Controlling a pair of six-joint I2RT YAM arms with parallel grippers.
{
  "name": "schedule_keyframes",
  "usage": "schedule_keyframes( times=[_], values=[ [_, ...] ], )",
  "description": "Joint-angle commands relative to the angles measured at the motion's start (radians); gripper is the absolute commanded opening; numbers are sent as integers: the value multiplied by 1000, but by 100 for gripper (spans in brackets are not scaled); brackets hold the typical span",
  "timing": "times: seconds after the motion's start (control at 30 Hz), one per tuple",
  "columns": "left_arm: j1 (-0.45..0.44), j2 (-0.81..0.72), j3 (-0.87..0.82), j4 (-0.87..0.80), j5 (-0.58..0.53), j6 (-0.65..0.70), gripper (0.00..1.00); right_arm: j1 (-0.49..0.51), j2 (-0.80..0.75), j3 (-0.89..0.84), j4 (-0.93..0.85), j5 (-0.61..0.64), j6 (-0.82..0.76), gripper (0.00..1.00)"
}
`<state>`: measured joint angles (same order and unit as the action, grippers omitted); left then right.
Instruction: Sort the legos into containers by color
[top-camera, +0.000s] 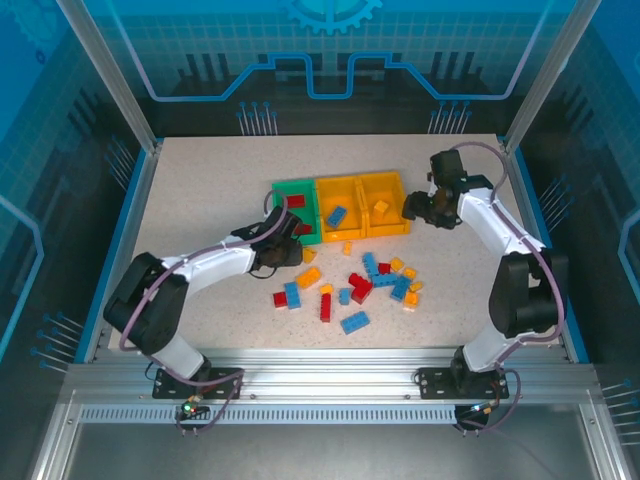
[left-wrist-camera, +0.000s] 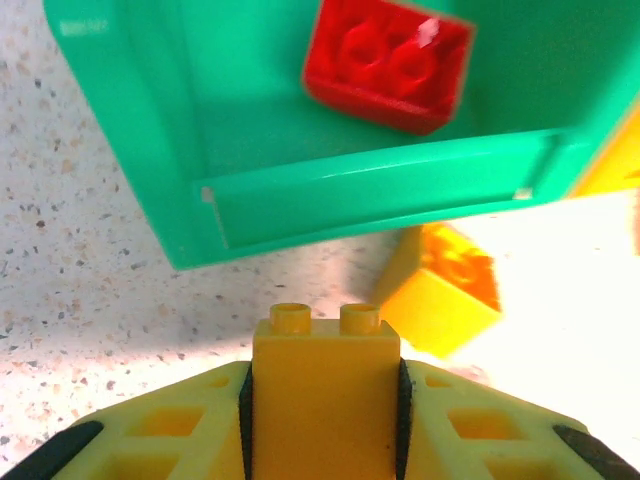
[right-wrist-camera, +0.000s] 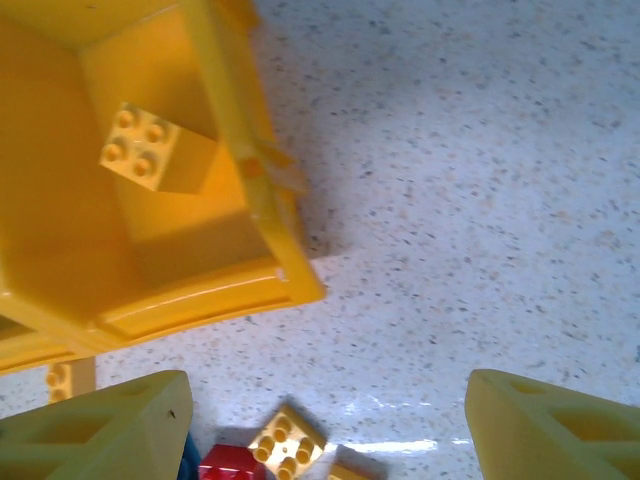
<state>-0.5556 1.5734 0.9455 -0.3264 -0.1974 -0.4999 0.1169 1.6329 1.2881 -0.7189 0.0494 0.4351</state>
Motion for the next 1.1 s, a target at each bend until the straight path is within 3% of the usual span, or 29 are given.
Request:
schedule_keyframes(
  times=[0.0, 0.17, 0.47, 0.73, 1.07],
  values=[
    [-24, -36, 93, -47, -19, -12, 38, -16, -25, -48, 38, -2, -20, 73],
    [-43, 42, 271, -28, 31, 22, 39, -22, -15, -100, 117, -18, -22, 73],
    [-89, 343, 670, -2, 186, 80, 39, -39, 114, -63, 230, -110, -42, 67],
    [-94, 612, 945, 42, 356, 59, 39, -30, 74, -140, 281, -160, -4, 65],
    [-92, 775, 1159, -77, 321, 50, 46, 7, -124, -284, 69, -98, 157, 72]
  ],
)
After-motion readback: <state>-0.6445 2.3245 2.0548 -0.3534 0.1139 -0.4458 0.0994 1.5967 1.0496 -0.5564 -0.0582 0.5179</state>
